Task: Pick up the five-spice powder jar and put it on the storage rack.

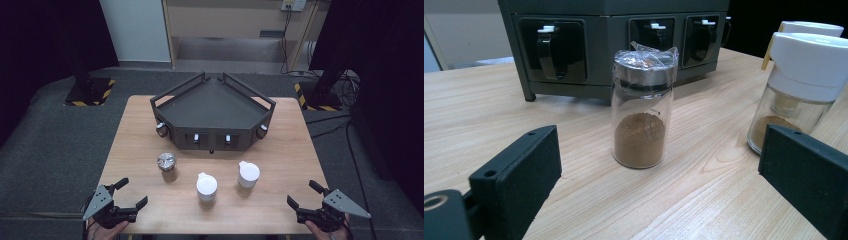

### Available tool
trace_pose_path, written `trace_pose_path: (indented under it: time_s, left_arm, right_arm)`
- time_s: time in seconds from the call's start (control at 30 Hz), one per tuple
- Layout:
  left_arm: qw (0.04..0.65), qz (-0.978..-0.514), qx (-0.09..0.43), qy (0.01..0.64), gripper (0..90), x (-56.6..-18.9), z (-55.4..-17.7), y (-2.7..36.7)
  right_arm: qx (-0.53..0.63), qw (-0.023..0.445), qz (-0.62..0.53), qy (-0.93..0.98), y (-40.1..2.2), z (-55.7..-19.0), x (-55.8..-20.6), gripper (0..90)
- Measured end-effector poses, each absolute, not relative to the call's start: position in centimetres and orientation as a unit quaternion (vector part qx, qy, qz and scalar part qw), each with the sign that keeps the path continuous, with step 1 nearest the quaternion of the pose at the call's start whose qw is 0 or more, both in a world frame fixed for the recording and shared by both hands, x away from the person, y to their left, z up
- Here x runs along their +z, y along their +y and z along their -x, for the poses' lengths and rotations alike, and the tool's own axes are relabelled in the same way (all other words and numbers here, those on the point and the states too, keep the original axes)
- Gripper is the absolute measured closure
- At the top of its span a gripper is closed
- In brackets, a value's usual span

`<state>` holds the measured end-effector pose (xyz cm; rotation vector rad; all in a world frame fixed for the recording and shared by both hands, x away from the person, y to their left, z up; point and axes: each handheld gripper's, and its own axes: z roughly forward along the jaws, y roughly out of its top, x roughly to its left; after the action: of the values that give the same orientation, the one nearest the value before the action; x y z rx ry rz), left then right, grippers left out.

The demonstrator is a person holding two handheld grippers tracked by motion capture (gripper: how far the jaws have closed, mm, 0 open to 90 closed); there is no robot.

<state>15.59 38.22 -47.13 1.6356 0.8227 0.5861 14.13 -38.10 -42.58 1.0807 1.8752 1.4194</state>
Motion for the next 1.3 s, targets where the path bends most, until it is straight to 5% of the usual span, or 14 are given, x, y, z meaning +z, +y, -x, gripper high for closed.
trace_pose_path:
  time_s: [0.73, 1.3]
  left_arm:
    - [0.563, -0.711, 0.242, 0.344, 2.1, -44.3, -16.1, 37.5]
    - [0.566, -0.727, 0.203, 0.332, 2.2, -42.0, -20.2, 37.8]
  right_arm:
    - [0.53, 0.27, -0.388, 0.704, -38.0, -14.2, -42.6, 3.7]
    - [0.53, 0.269, -0.387, 0.705, -38.0, -14.3, -42.6, 4.2]
